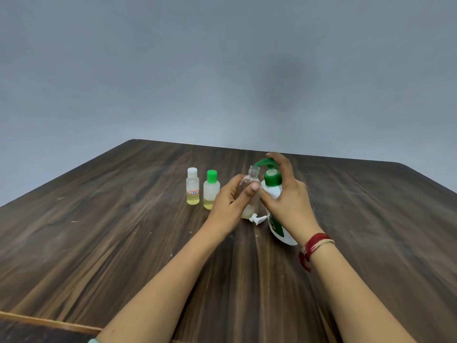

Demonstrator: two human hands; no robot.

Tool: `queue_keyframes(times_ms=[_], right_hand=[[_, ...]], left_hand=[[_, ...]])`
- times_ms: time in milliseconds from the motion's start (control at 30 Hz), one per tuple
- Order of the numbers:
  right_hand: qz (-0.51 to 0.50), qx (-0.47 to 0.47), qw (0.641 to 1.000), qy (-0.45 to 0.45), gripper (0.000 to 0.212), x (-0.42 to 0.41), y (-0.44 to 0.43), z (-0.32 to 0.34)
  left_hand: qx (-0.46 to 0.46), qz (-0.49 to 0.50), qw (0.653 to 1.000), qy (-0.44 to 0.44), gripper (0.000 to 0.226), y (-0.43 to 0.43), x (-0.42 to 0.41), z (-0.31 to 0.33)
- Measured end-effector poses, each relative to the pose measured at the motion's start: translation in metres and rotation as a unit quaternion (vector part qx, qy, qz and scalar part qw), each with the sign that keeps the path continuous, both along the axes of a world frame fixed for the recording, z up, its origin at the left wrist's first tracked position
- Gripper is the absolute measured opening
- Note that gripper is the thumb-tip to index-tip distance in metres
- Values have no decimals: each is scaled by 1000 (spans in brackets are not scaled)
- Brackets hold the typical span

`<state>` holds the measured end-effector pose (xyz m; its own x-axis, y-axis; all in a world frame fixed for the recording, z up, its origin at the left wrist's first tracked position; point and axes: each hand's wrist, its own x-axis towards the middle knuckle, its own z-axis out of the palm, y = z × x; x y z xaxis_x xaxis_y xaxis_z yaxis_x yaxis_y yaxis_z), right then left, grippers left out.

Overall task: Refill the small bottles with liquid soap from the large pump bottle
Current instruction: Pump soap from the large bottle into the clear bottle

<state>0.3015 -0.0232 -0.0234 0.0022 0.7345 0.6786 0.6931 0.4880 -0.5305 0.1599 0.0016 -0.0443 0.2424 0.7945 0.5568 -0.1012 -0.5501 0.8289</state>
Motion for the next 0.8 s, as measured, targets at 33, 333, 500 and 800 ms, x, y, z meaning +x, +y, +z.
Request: queue_keyframes(times_ms=[33,333,500,800], right_hand=[[-3,-4,1000,-2,66,1,0,0],[2,11,1000,-2,58,-1,-1,0],[5,15,1000,-3,54,0,0,0],[-5,-2,1000,-15,63,-1,-1,1]], left_hand=[[0,0,1000,0,31,0,0,0],[-2,-1,1000,-3,30,1,0,0],[-6,-3,1000,2,29,2,0,-1],[-1,3,1000,-2,33,3,-1,-2]])
